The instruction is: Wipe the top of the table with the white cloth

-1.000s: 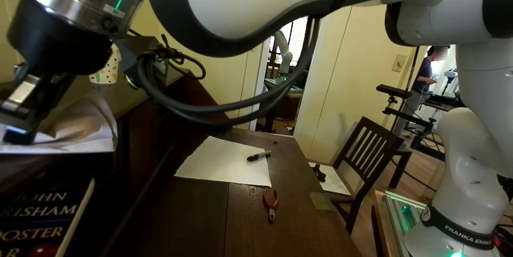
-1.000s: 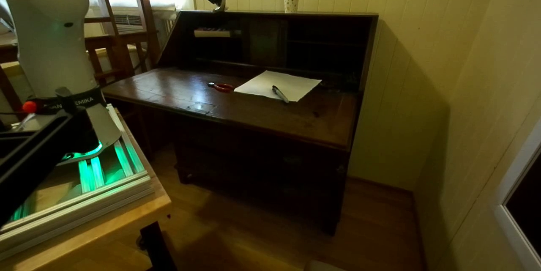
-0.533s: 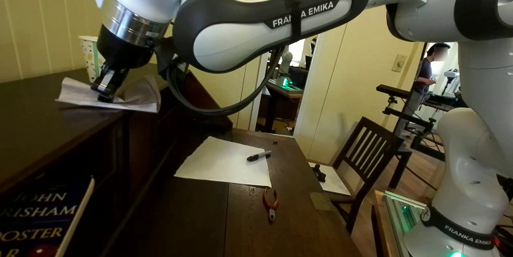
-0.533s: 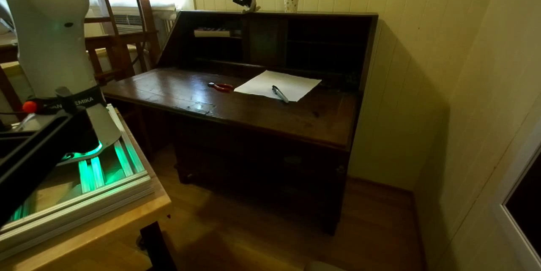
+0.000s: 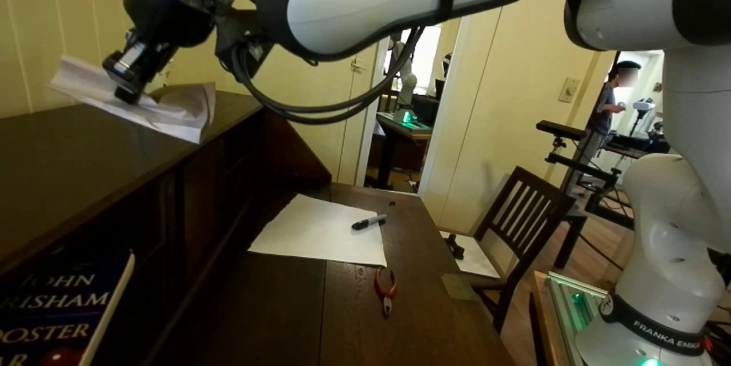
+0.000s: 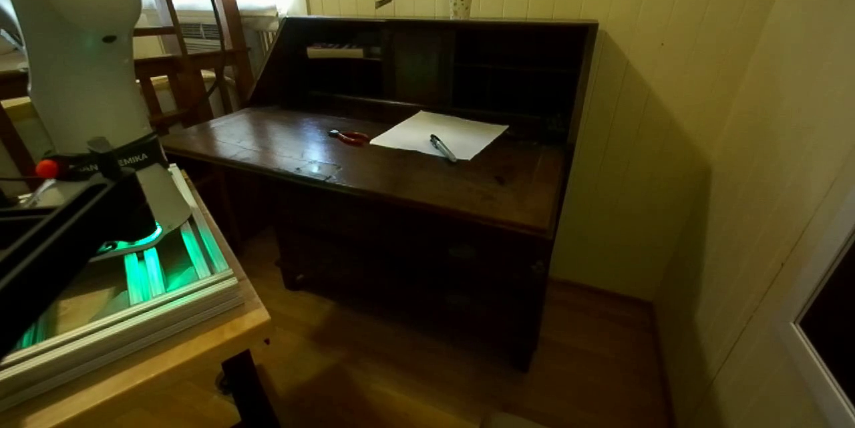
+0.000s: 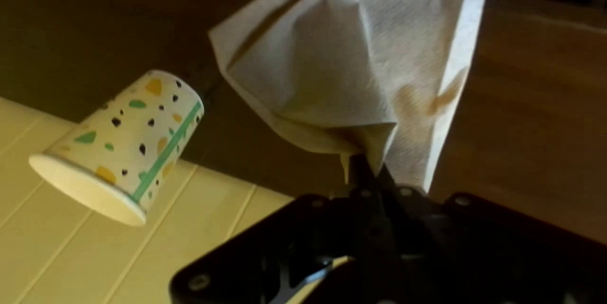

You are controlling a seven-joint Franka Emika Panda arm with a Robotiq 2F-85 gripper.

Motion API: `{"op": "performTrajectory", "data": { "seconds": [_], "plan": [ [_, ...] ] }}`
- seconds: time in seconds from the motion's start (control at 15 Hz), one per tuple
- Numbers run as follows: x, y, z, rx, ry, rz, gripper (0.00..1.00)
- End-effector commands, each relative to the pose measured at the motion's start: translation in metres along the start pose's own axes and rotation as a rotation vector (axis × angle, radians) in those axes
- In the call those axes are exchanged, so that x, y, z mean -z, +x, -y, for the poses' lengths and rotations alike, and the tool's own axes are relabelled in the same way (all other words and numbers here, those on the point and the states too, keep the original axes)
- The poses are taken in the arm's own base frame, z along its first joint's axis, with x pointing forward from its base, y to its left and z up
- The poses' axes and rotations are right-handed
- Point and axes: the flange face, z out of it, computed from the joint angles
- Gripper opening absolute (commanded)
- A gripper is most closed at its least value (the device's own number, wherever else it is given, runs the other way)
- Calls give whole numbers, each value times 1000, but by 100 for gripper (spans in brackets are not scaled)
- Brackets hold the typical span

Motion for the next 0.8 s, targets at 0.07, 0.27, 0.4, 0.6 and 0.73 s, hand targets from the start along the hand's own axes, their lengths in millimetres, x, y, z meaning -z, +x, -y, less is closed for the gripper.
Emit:
{"op": "performTrajectory", "data": {
  "seconds": [0.07,0.27,0.4,0.6,0.73],
  "plan": [
    [24,40,36,40,92,-112,0],
    [13,45,77,98,212,-124,0],
    [-1,43,102,142,290,-111,0],
    [-18,39,126,208,366,-105,0],
    [-22,40,132,256,373,-121,28]
  ]
}}
